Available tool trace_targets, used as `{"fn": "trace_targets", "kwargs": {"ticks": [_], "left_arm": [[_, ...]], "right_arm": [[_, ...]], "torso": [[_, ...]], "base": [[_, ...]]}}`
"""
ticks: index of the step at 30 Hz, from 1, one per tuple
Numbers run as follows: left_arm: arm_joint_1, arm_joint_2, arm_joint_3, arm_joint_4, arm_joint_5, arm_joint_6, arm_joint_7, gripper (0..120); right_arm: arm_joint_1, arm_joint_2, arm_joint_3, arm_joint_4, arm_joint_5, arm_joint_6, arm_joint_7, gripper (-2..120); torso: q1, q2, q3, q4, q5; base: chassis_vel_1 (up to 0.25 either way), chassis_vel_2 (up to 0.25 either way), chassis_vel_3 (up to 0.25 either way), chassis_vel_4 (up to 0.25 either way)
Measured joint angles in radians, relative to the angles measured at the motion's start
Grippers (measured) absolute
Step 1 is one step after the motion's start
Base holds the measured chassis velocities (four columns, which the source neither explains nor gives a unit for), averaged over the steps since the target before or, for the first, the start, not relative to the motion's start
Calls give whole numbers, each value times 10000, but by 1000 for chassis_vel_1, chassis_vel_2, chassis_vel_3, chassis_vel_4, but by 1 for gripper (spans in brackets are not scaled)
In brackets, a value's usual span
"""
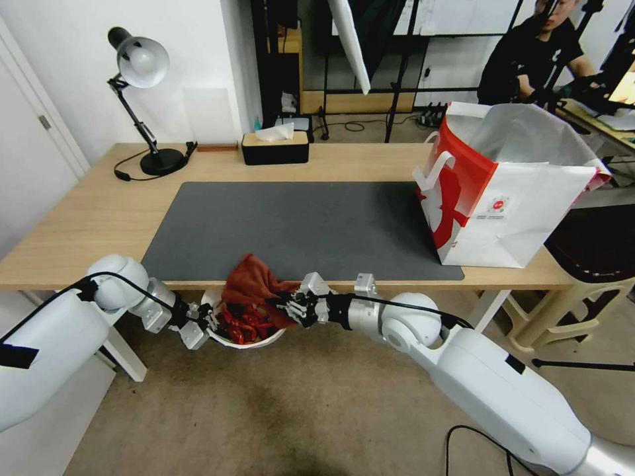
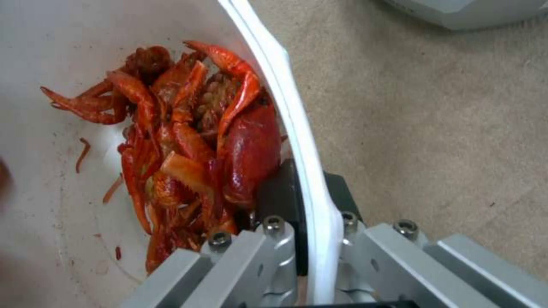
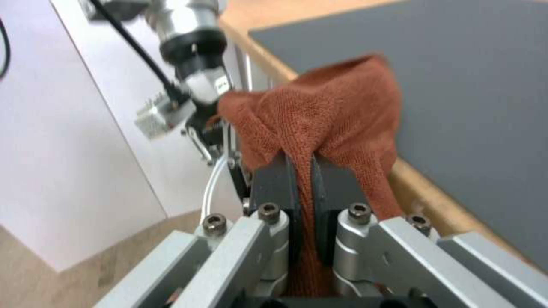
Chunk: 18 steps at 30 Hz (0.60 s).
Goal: Sweep shrimp from table into container with towel, then put container into takeout bag.
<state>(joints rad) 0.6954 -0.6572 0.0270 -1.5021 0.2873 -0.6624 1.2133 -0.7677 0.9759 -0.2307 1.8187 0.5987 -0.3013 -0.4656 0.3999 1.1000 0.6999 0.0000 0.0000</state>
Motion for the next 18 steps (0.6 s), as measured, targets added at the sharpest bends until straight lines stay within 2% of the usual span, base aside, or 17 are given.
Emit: {"fn": "trace_targets", "kwargs": {"ticks": [6,10,12,14,16,17,18], "left_arm": [[66,4,-33,-42,0,0,0,0],[108,20,-65,-42,0,-2,-1,0],[146,20,-83,-46,0,-4,-5,0],[151,19,-87,-47,0,-5,-6,0],[198,-1,-114,-74,12,-6,-9,0],[252,-11,-135,-102,23,-7,-10,0],[252,-11,-135,-102,23,-7,-10,0]], "right_arm": [[-308,-34,740,336,488,150,53,2],[-478,69,1309,529,1275,309,212,2],[-552,194,1670,647,1969,430,619,2],[-561,211,1725,666,2063,437,691,2],[-620,314,2113,838,2631,507,1447,2],[-687,378,2391,1028,2940,511,2340,2],[-687,378,2391,1028,2940,511,2340,2]], "torso": [[0,0,0,-1,0],[0,0,1,0,1],[0,0,0,1,0],[0,0,0,1,0],[0,0,0,1,0],[1,0,0,0,0],[1,0,0,0,0]], "base": [[0,0,0,0],[0,0,0,0],[0,0,0,0],[0,0,0,0],[0,0,0,0],[0,0,0,0],[0,0,0,0]]}}
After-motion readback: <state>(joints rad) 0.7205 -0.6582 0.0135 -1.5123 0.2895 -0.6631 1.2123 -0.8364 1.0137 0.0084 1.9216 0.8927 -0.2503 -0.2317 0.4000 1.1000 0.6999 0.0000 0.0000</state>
